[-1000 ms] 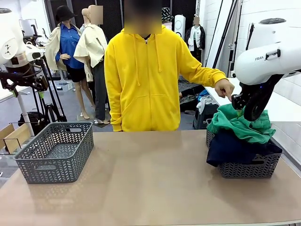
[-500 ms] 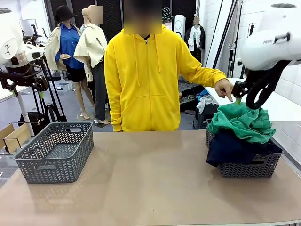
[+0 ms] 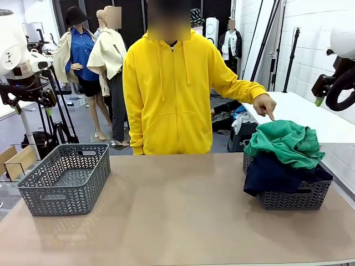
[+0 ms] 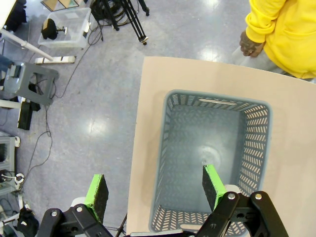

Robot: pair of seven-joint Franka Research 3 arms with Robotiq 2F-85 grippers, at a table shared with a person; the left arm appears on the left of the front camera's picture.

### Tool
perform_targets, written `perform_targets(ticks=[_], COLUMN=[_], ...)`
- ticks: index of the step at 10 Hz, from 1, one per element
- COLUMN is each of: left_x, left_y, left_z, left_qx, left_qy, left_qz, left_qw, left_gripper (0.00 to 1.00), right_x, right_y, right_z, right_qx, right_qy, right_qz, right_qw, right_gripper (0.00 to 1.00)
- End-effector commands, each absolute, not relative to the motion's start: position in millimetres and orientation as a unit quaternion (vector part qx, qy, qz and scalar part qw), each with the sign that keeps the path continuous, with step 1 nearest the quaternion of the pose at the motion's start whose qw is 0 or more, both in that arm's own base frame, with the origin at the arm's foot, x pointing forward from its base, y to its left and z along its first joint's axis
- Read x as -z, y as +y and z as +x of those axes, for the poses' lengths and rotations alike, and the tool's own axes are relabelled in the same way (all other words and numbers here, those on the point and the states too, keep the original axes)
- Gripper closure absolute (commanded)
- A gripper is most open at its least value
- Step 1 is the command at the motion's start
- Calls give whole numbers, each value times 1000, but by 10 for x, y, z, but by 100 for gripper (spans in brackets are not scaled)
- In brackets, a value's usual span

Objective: Sort the tops and bottoms.
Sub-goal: Sort the clothes according to human instructions.

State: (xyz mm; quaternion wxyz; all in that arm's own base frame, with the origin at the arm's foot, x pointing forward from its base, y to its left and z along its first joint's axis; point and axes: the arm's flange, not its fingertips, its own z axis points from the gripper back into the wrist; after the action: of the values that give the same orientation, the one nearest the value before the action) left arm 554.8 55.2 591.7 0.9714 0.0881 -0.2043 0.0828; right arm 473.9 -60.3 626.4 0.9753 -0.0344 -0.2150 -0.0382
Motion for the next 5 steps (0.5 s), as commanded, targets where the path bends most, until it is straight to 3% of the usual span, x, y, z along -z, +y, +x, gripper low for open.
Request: perform_targets(ticks=[1, 5], left_x=[-5939, -5939], left_y=[554, 554], left_z=[5559, 5559], left_qx=[-85, -85], left_qy=[-203, -203], left_qz=[94, 94], left_qw=[971, 971], left_gripper=[0, 0], right_x=[-6245, -6245], right_y=[-488, -488], right_z=[4776, 4776], right_qx=[26, 26], right_qy=[-213, -213], right_qz=[-36, -36], right_qw=[976, 976], right_gripper=[0, 0])
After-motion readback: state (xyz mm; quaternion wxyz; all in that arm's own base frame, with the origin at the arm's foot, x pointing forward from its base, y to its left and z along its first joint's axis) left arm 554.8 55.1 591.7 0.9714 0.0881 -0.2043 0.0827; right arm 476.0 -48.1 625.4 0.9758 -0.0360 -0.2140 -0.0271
